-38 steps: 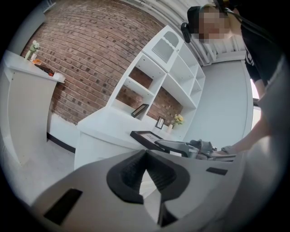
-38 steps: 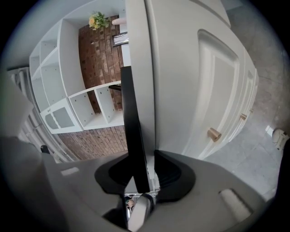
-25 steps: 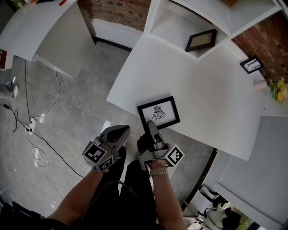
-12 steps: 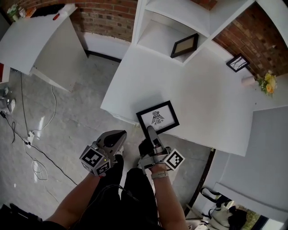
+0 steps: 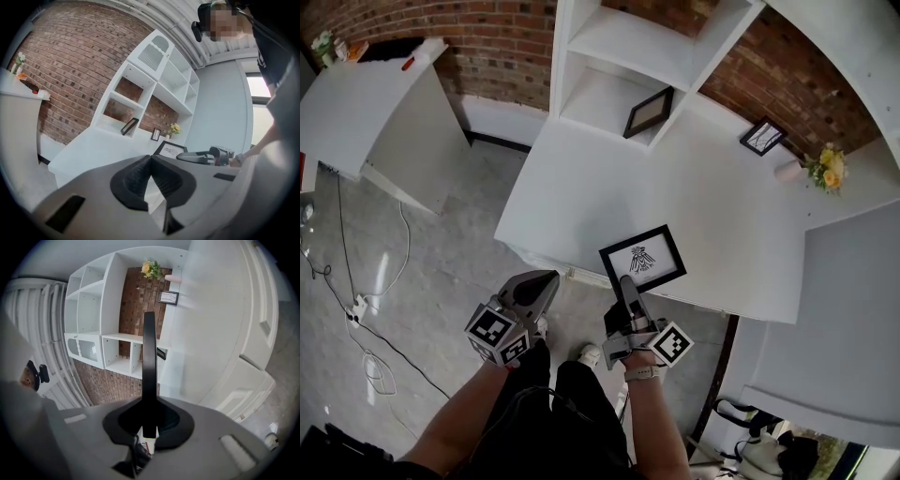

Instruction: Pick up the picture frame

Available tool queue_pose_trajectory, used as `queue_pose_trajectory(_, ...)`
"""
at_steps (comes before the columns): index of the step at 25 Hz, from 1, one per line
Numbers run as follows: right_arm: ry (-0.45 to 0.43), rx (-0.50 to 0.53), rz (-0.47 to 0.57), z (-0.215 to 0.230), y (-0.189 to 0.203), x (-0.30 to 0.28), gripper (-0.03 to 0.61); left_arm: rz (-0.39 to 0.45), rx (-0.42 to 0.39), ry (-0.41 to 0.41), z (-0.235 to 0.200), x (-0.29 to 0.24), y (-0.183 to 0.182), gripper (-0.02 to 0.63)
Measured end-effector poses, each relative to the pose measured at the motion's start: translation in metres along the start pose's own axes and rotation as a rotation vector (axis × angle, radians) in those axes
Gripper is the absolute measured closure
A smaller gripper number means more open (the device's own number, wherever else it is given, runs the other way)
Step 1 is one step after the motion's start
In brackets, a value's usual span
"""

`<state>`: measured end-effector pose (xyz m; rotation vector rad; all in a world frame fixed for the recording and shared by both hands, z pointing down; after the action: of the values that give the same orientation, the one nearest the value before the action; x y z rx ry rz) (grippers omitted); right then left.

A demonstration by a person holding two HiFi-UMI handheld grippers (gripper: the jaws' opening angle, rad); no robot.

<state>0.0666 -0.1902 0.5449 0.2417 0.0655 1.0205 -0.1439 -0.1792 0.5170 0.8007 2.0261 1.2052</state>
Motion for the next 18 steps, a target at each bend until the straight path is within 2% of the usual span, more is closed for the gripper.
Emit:
queue_pose_trajectory(7,0.006,0.06,0.029,-0.017,-0.032,0.026,0.545,0.021,-0.034,0.036,0.026,-0.012,-0.019,0.612)
queue_pose_trajectory(18,0.031,0.249,0.094,-0.045,-0.074,0.062,0.545,0.041,-0.068,0.088,0.058,-0.036,-0.039,0.612)
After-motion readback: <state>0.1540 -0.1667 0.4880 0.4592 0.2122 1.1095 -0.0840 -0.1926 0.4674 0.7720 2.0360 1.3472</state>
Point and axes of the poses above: the fingertips, and each gripper's own axes: x backward along the fingers, z to its right, y out of its underside, the point moved 5 cm from there along x, backward along the fingers, and after that the axes turned 5 degrees about -y, right-handed, at the moved point
